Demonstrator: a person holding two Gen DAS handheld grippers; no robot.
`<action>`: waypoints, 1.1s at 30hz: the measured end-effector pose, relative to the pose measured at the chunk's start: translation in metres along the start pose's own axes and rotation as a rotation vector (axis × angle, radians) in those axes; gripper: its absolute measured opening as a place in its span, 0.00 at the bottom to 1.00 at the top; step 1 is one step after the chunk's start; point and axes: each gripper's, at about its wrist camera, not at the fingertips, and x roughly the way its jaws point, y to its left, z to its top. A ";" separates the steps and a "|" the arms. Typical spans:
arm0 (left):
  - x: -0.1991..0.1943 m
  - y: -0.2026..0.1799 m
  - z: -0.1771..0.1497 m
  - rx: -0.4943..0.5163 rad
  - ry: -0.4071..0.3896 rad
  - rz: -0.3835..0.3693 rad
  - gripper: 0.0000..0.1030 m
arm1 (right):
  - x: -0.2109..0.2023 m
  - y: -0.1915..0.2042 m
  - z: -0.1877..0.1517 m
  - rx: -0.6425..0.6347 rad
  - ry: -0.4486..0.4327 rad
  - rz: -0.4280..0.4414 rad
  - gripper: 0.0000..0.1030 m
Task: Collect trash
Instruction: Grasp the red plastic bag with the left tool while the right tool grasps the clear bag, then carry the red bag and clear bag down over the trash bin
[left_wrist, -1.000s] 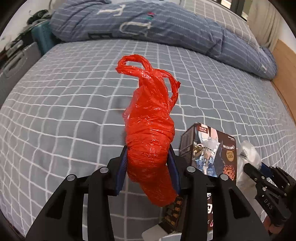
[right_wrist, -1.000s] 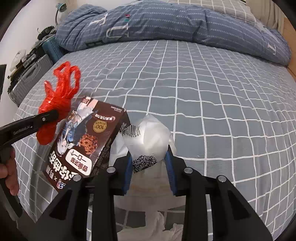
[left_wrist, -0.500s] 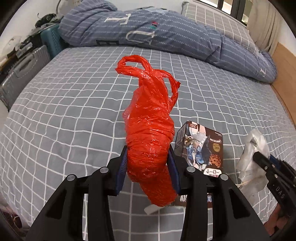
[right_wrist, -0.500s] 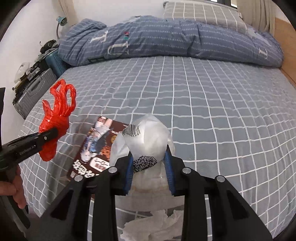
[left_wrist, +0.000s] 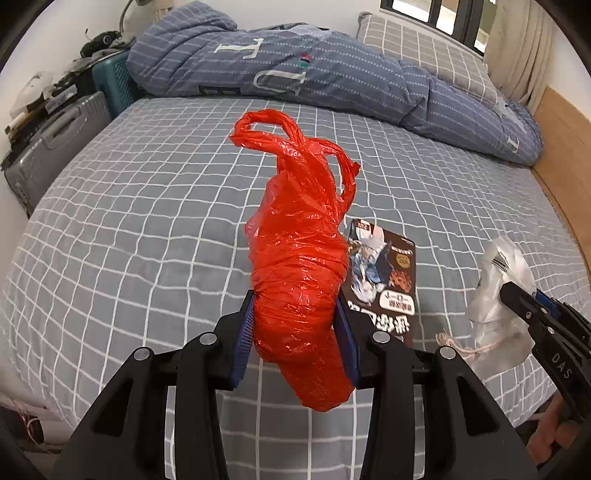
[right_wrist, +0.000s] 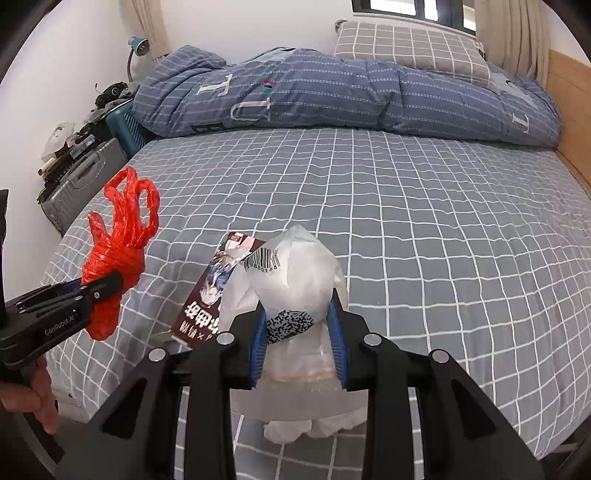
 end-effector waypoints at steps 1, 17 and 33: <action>-0.003 0.000 -0.002 -0.002 0.000 0.000 0.38 | -0.003 0.001 -0.001 0.000 0.000 0.001 0.28; -0.061 -0.016 -0.034 0.012 -0.037 -0.005 0.38 | -0.060 0.008 -0.030 0.012 -0.032 0.001 0.28; -0.103 -0.029 -0.071 0.027 -0.051 -0.023 0.38 | -0.113 -0.001 -0.068 0.012 -0.047 -0.043 0.28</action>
